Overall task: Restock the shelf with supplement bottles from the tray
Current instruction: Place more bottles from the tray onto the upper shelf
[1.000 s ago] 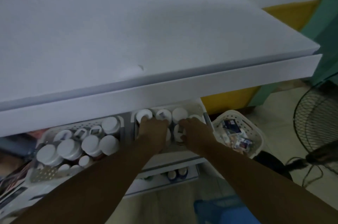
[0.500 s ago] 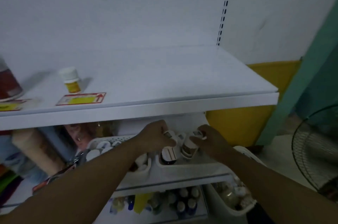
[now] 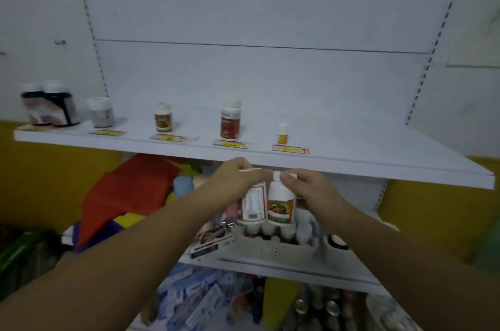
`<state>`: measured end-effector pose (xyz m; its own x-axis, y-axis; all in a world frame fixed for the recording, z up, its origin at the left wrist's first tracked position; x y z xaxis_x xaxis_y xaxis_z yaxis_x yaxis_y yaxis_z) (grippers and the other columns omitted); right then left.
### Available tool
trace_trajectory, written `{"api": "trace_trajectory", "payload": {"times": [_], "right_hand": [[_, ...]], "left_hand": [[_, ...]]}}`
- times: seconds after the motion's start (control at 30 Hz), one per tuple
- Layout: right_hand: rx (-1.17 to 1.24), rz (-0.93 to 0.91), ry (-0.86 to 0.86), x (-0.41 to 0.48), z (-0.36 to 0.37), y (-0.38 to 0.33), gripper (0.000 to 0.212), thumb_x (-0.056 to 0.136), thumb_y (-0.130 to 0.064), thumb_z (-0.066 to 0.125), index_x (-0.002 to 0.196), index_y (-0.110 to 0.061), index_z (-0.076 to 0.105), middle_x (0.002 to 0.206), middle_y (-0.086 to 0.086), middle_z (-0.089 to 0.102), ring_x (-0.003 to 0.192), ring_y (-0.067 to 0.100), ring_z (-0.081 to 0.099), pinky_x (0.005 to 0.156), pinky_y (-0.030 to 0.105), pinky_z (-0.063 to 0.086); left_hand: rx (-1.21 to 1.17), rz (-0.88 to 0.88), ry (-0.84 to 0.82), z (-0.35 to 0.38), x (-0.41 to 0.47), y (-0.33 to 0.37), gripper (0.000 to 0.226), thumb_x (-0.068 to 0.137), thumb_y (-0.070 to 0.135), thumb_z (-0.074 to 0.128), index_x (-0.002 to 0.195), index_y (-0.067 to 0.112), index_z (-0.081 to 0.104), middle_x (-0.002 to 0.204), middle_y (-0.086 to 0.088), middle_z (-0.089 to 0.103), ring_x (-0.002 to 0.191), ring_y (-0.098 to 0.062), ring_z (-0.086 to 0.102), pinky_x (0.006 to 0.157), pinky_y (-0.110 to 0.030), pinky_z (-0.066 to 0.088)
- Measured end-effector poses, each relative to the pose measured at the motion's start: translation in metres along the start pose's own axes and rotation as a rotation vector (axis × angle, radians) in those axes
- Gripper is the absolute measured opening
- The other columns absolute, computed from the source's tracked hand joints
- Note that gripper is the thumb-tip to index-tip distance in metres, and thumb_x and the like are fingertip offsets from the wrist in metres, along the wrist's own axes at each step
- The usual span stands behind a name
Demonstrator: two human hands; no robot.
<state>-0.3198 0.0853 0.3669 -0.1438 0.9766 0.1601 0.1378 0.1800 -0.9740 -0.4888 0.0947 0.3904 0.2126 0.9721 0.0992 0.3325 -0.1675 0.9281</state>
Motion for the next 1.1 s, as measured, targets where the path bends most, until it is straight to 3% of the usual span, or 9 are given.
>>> {"api": "trace_trajectory", "payload": {"times": [0.1, 0.23, 0.37, 0.47, 0.57, 0.67, 0.77, 0.9, 1.1], "right_hand": [[0.062, -0.052, -0.059, 0.008, 0.049, -0.041, 0.048, 0.065, -0.05, 0.066, 0.095, -0.013, 0.072, 0.097, 0.006, 0.075, 0.093, 0.023, 0.07, 0.084, 0.039, 0.055], [0.078, -0.115, -0.124, 0.022, 0.097, -0.083, 0.051, 0.058, -0.059, 0.066, 0.089, -0.019, 0.074, 0.093, 0.003, 0.076, 0.088, 0.019, 0.071, 0.078, 0.036, 0.056], [0.087, -0.17, -0.195, 0.041, 0.128, -0.106, 0.038, 0.062, -0.058, 0.062, 0.079, -0.027, 0.076, 0.089, -0.003, 0.076, 0.087, 0.013, 0.071, 0.079, 0.029, 0.054], [0.069, -0.214, -0.233, 0.059, 0.142, -0.118, 0.038, 0.065, -0.057, 0.058, 0.077, -0.026, 0.075, 0.085, -0.003, 0.076, 0.08, 0.01, 0.071, 0.065, 0.02, 0.056], [0.058, -0.248, -0.224, 0.084, 0.147, -0.128, 0.05, 0.065, -0.058, 0.056, 0.09, -0.016, 0.071, 0.092, 0.005, 0.074, 0.084, 0.016, 0.071, 0.066, 0.023, 0.058], [0.053, -0.272, -0.224, 0.11, 0.149, -0.131, 0.05, 0.065, -0.059, 0.054, 0.091, -0.019, 0.069, 0.09, 0.002, 0.075, 0.082, 0.014, 0.071, 0.066, 0.022, 0.056], [0.028, -0.283, -0.154, 0.14, 0.147, -0.129, 0.036, 0.075, -0.054, 0.057, 0.085, -0.022, 0.069, 0.084, -0.003, 0.074, 0.078, 0.009, 0.07, 0.068, 0.023, 0.056], [-0.087, -0.322, 0.002, 0.177, 0.138, -0.124, 0.023, 0.08, -0.044, 0.064, 0.087, -0.022, 0.068, 0.084, -0.007, 0.072, 0.079, 0.008, 0.067, 0.07, 0.025, 0.053], [-0.288, -0.309, 0.103, 0.225, 0.147, -0.116, 0.027, 0.084, -0.043, 0.06, 0.102, -0.023, 0.064, 0.097, -0.009, 0.062, 0.084, 0.003, 0.057, 0.064, 0.017, 0.042]], "left_hand": [[-0.188, -0.021, 0.081, -0.051, -0.026, 0.015, 0.03, 0.074, 0.033, 0.075, 0.083, 0.014, 0.054, 0.087, -0.019, 0.068, 0.08, -0.03, 0.068, 0.075, -0.042, 0.054], [-0.368, -0.12, -0.002, -0.103, -0.045, 0.024, 0.011, 0.087, 0.013, 0.059, 0.093, 0.005, 0.064, 0.099, -0.022, 0.067, 0.083, -0.026, 0.067, 0.073, -0.034, 0.053], [-0.436, -0.169, 0.0, -0.151, -0.048, 0.025, 0.035, 0.088, 0.01, 0.049, 0.122, 0.003, 0.053, 0.127, -0.024, 0.058, 0.103, -0.031, 0.059, 0.085, -0.038, 0.048], [-0.233, -0.105, 0.023, -0.182, -0.039, 0.029, 0.036, 0.081, 0.029, 0.065, 0.109, 0.006, 0.066, 0.111, -0.013, 0.071, 0.097, -0.024, 0.067, 0.077, -0.034, 0.055], [-0.033, -0.053, 0.105, -0.206, -0.025, 0.04, 0.044, 0.06, 0.05, 0.071, 0.084, 0.013, 0.067, 0.085, -0.002, 0.077, 0.077, -0.013, 0.072, 0.06, -0.024, 0.056], [0.089, -0.04, 0.172, -0.225, -0.004, 0.046, 0.055, 0.058, 0.058, 0.069, 0.088, 0.013, 0.064, 0.084, -0.002, 0.076, 0.08, -0.015, 0.072, 0.064, -0.027, 0.057], [0.152, -0.01, 0.237, -0.241, 0.016, 0.05, 0.06, 0.058, 0.054, 0.071, 0.095, 0.008, 0.065, 0.089, -0.006, 0.074, 0.082, -0.017, 0.072, 0.066, -0.026, 0.059], [0.151, 0.127, 0.429, -0.274, 0.045, 0.055, 0.041, 0.062, 0.037, 0.078, 0.092, 0.011, 0.068, 0.089, -0.005, 0.071, 0.079, -0.012, 0.07, 0.06, -0.019, 0.055], [0.28, 0.15, 0.536, -0.308, 0.108, 0.043, 0.03, 0.071, 0.042, 0.075, 0.088, 0.019, 0.064, 0.091, -0.001, 0.067, 0.086, -0.016, 0.064, 0.074, -0.033, 0.056]]}}
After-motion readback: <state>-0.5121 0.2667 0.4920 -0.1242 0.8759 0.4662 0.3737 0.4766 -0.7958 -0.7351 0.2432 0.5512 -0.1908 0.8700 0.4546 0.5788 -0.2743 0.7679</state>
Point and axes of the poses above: each hand's wrist, its own x-axis towards the middle knuckle, its own z-axis out of the palm, y = z × x, the point moved 4 cm from there along x, towards the middle knuckle
